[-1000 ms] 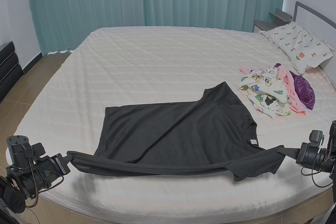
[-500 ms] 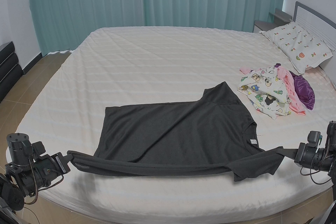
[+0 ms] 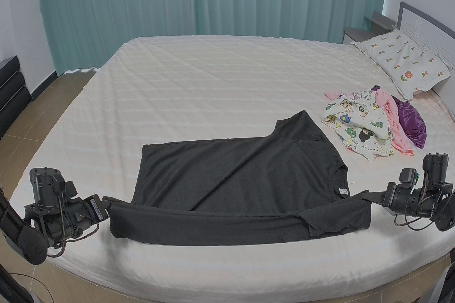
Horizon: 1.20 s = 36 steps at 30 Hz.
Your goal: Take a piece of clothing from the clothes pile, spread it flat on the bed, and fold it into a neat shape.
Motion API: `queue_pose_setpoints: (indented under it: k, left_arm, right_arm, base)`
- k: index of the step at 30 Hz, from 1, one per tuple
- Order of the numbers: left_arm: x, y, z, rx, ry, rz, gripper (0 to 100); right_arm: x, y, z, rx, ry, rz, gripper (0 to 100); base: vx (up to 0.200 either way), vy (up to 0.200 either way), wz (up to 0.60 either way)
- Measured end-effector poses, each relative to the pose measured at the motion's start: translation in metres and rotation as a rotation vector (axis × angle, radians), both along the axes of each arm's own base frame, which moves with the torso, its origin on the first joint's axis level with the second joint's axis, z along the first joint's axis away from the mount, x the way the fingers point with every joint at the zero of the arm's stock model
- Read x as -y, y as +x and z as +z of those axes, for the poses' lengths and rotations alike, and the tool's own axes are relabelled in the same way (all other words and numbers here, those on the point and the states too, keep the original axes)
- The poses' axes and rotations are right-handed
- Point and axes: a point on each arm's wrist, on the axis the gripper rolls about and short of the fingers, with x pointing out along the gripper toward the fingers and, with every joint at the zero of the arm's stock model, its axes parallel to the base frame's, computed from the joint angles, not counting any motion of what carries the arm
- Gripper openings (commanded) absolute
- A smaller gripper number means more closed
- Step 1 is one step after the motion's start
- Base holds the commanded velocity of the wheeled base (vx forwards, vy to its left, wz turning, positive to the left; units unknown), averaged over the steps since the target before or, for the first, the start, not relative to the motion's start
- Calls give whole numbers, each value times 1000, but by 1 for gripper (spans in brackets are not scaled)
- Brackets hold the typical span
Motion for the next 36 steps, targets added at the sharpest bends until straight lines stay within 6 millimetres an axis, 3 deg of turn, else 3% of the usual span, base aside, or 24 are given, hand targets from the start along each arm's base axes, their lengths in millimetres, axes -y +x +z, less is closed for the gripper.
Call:
queue_pose_setpoints:
  k: [13,36]
  left_arm:
    - [3,42,-17,5,1,6,0]
    - [5,80,-53,-46,7,10,0]
  right_arm:
    - [3,34,-15,-27,-30,-45,0]
    - [4,59,-29,-46,-31,-43,0]
  base:
    - [0,0,0]
    - [0,0,0]
